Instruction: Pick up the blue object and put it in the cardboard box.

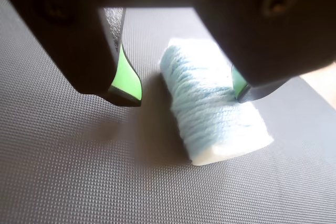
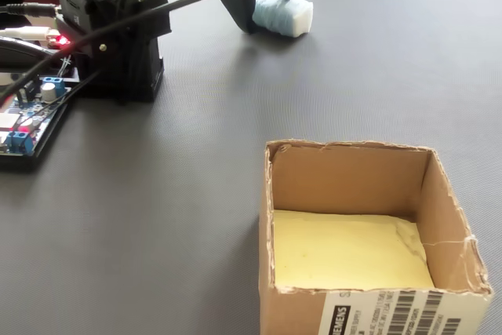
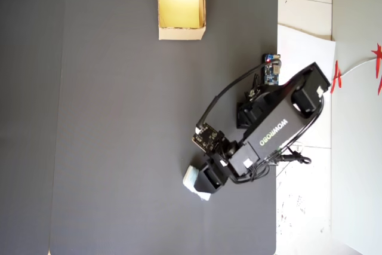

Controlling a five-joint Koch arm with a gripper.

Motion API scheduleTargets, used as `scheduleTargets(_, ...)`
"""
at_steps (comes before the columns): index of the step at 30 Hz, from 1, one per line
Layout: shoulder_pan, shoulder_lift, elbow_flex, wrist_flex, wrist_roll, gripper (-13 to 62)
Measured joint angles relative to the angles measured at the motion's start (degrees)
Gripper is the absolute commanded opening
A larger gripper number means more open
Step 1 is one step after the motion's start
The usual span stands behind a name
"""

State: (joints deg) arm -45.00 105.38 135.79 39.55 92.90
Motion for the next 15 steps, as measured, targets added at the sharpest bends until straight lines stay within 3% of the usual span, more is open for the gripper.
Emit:
scheduleTargets(11,-2.9,-6.6,-2.5,-2.5,-0.1,32.4)
scheduleTargets(15,-3.5,-9.9,-4.5,-2.7,-0.3,28.4)
